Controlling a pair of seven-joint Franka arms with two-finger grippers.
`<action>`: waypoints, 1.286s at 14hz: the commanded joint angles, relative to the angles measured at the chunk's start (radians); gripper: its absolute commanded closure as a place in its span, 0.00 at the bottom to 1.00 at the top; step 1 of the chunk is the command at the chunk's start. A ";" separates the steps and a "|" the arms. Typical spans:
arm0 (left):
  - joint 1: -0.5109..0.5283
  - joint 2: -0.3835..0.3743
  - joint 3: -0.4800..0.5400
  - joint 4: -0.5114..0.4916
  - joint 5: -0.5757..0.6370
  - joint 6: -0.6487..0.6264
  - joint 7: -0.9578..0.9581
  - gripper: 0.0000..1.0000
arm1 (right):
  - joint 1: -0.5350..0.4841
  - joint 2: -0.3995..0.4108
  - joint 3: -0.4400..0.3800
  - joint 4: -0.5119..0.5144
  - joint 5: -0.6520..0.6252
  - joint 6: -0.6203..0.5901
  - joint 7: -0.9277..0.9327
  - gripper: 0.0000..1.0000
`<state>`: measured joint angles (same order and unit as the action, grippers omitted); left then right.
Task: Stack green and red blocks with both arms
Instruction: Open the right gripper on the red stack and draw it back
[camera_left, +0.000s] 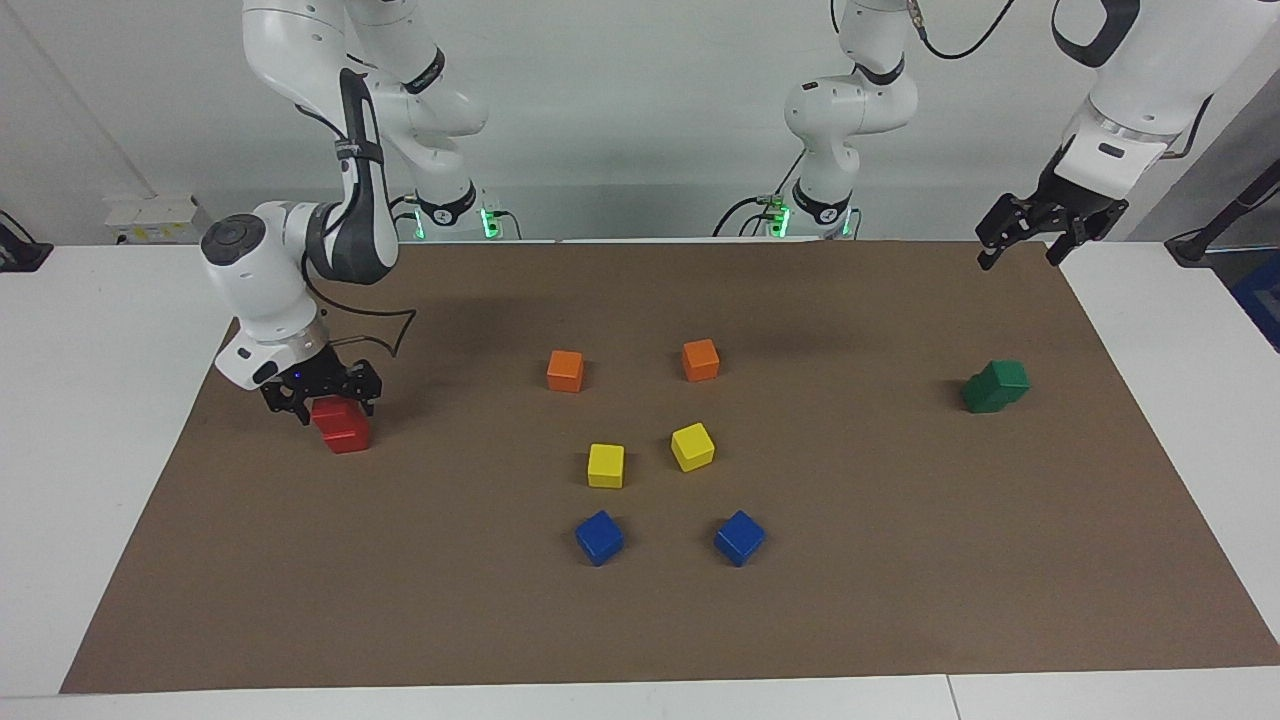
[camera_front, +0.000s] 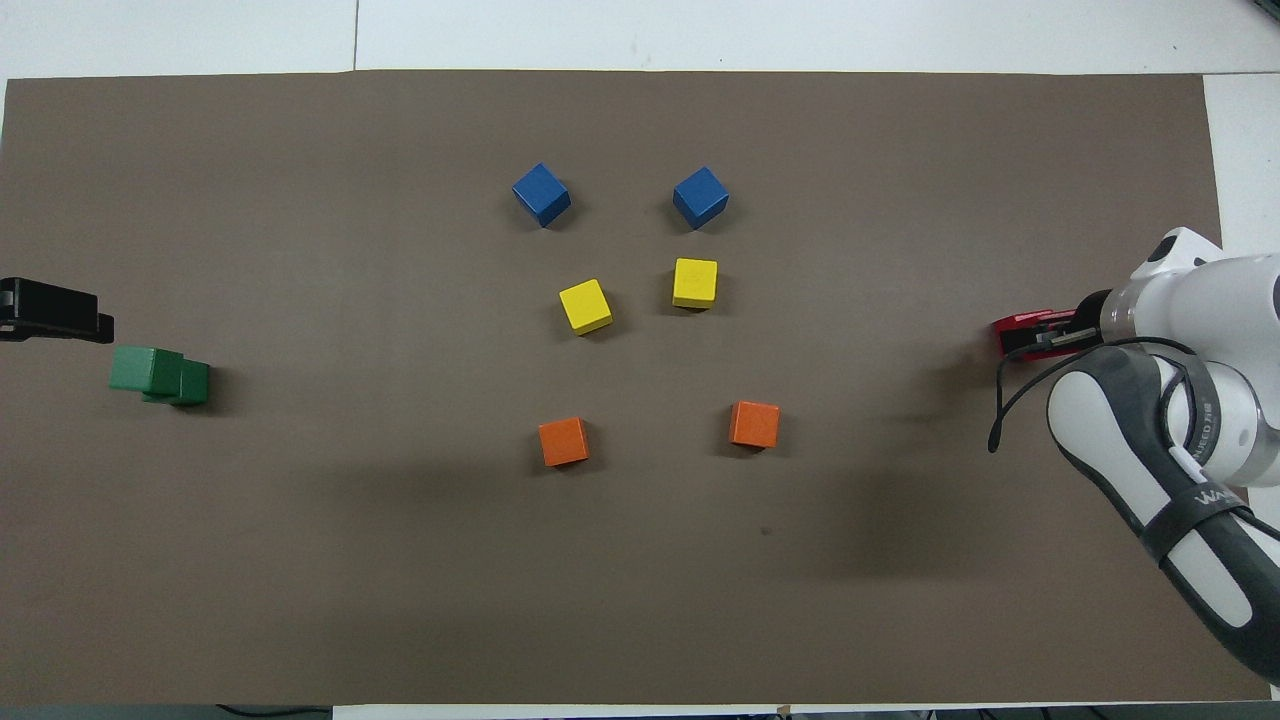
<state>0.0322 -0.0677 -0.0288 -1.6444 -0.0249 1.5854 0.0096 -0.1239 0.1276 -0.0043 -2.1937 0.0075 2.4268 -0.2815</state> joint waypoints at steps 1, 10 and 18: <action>-0.070 0.017 0.056 0.025 -0.001 0.013 -0.016 0.00 | 0.000 -0.006 0.003 -0.006 -0.001 0.005 0.015 0.00; -0.086 0.016 0.060 0.020 0.008 0.011 -0.016 0.00 | 0.003 -0.172 0.069 0.170 0.011 -0.377 0.186 0.00; -0.084 0.014 0.060 0.014 0.010 0.037 -0.011 0.00 | -0.002 -0.286 0.073 0.449 0.016 -0.857 0.189 0.00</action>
<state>-0.0263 -0.0647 0.0093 -1.6437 -0.0245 1.6065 0.0056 -0.1199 -0.2010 0.0694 -1.8251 0.0122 1.6255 -0.1064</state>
